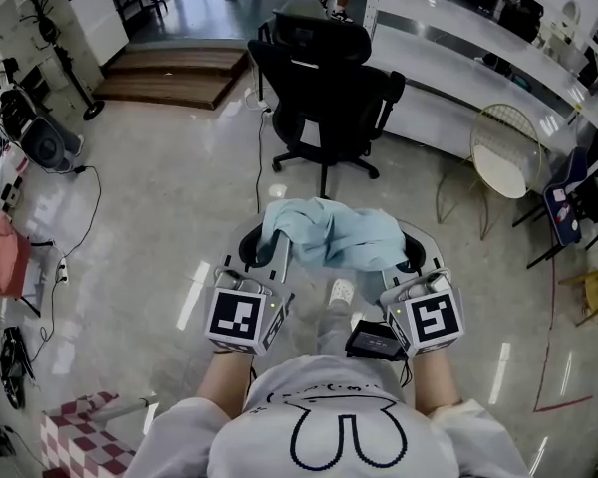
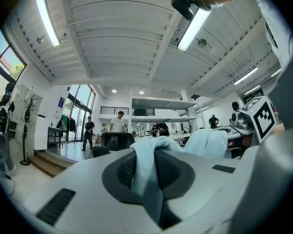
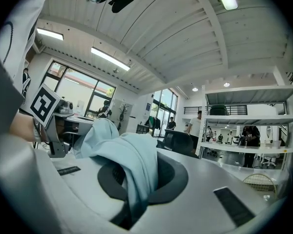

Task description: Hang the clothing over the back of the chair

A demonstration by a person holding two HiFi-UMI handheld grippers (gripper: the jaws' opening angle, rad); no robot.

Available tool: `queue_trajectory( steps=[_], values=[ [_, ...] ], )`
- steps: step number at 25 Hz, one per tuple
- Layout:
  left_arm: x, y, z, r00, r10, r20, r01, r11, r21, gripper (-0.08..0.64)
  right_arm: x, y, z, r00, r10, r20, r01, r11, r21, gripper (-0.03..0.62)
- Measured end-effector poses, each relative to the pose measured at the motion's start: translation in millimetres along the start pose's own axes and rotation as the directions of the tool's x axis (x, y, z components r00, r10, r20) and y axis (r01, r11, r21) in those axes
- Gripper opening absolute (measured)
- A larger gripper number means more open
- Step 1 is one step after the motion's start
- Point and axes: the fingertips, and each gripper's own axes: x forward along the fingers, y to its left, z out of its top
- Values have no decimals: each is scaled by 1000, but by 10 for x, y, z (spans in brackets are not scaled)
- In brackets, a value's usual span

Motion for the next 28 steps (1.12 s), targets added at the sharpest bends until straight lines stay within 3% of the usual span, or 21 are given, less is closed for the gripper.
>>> queue_trajectory(
  steps=[12, 23, 28],
  values=[
    [1235, 270, 97, 1000, 16, 25, -17, 1000, 11, 28, 844, -956, -82, 999, 18, 27, -17, 1000, -13, 8],
    [2415, 651, 322, 989, 122, 81, -124, 992, 30, 28, 1761, -2146, 28, 990, 63, 128, -58, 997, -43, 8],
    [2690, 856, 417, 983, 158, 96, -163, 986, 46, 28, 2162, -2394, 179, 979, 130, 158, -110, 986, -127, 8]
  ],
)
